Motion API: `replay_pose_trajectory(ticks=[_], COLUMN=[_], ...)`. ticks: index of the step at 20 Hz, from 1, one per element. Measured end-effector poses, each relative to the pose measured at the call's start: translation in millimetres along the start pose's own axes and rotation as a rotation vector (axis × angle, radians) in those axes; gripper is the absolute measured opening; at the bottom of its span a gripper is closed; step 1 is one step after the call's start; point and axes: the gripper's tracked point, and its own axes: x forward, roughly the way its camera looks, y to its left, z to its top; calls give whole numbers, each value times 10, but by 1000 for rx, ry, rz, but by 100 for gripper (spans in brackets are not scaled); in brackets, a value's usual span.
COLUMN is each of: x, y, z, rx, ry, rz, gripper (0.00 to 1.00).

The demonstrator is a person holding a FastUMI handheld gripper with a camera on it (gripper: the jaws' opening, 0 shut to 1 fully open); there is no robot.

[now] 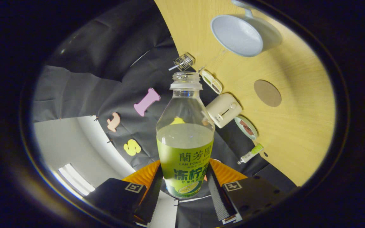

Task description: Take the bottle from table, then pour the juice into the cup, finally place the bottle on the coaster

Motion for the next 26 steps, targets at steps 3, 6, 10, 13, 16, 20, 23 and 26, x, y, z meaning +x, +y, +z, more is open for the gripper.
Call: replay_pose_trajectory(ticks=[3,6,10,13,16,20,23,26], x=[-19,-16,-29,-24,-44,-93,-129,-230], y=[59,97,108,57,8,-50,-65,-293], z=[31,63,92,96,80,54,14,14], rx=[14,9,0,-28,-84,-223,-321,-481], ry=[2,0,-3,2,14,21,30,56], rz=[4,8,9,-12,-32,-52,-37,-125], gripper=[77,77,77,77,77,77,77,77])
